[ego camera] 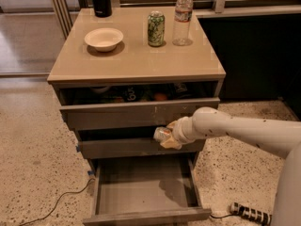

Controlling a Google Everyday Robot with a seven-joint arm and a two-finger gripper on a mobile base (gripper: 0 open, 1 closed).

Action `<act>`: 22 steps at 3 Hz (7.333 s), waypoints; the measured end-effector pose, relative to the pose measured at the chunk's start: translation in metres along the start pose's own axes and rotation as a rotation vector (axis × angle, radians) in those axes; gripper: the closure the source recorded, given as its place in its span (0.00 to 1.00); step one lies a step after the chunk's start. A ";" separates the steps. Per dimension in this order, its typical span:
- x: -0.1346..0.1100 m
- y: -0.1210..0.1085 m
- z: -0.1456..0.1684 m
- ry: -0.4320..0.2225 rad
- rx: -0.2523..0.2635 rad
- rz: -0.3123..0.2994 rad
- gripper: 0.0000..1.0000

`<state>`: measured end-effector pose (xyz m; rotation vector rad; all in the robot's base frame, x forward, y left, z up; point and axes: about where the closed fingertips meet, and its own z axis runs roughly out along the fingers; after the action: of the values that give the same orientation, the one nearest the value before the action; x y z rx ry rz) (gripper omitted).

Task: Pick 7up can from bottom drawer and place on counter

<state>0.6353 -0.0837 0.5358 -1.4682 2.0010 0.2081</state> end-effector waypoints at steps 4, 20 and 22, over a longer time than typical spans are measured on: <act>-0.013 0.014 -0.014 0.037 -0.137 0.019 1.00; -0.223 -0.149 -0.217 0.096 -0.126 0.047 1.00; -0.237 -0.163 -0.206 0.073 -0.096 0.005 1.00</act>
Offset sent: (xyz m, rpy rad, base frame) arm -0.0108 0.0008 0.0009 -0.0058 0.0690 0.0335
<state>0.7410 -0.0523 0.8716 -1.5510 2.0784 0.2599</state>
